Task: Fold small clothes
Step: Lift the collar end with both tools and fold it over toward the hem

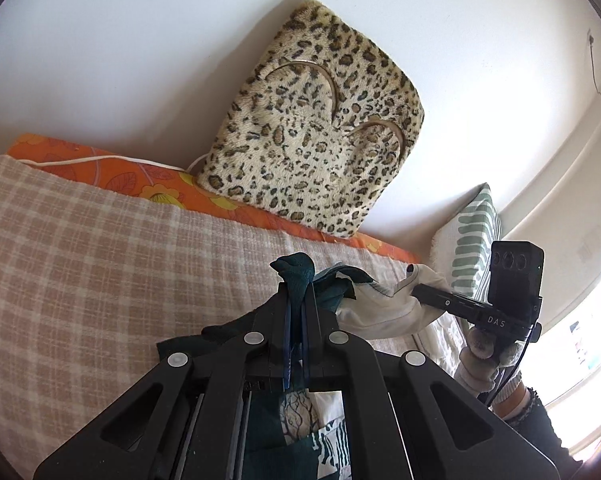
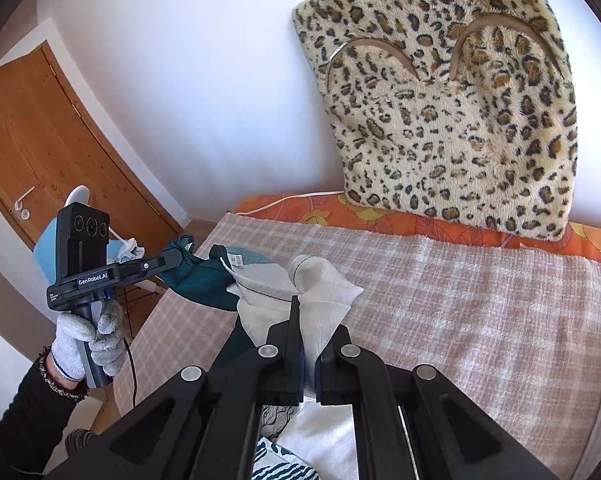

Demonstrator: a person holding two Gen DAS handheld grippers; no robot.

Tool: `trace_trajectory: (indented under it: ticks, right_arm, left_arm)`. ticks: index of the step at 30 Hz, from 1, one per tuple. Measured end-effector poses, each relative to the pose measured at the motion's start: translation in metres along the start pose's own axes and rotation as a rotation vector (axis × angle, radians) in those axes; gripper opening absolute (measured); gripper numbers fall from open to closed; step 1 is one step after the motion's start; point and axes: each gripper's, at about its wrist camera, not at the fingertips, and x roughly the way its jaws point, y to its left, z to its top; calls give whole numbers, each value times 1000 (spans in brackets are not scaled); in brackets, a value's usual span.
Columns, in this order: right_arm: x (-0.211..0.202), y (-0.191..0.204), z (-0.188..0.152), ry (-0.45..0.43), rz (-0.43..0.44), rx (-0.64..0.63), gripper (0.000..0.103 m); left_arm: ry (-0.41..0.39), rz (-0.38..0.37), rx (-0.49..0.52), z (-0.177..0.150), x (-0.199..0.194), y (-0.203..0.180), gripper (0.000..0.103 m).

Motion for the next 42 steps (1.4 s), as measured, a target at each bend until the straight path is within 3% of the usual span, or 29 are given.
trace_trajectory:
  ticks: [10, 17, 23, 26, 27, 31, 34, 35, 39, 42]
  right_arm:
    - [-15, 47, -96, 54, -40, -38, 1]
    - [-20, 61, -148, 30, -71, -71, 1]
    - [-30, 77, -173, 17, -112, -199, 4]
    - [-34, 86, -186, 31, -160, -300, 17]
    - [-36, 91, -194, 41, -176, -336, 26]
    - [-56, 107, -216, 67, -164, -401, 28]
    - [-76, 108, -218, 20, -150, -366, 31]
    - [-80, 106, -216, 1, -155, -345, 31]
    - [-70, 98, -205, -2, -191, -274, 33]
    - [-49, 93, -202, 32, -196, -236, 34]
  left_arm:
    - [88, 15, 36, -101, -22, -6, 2]
    - [111, 54, 60, -143, -29, 1, 2]
    - [108, 84, 143, -161, -41, -2, 5]
    - [129, 85, 154, -171, -50, 1, 13]
    - [131, 96, 168, -175, -55, 0, 13]
    - [157, 70, 211, -189, -79, -5, 14]
    - [131, 31, 215, -188, -95, -9, 14]
    - [109, 38, 207, -185, -97, -10, 22]
    - [78, 107, 202, -175, -83, -11, 27]
    - [129, 170, 269, -181, -55, -16, 27]
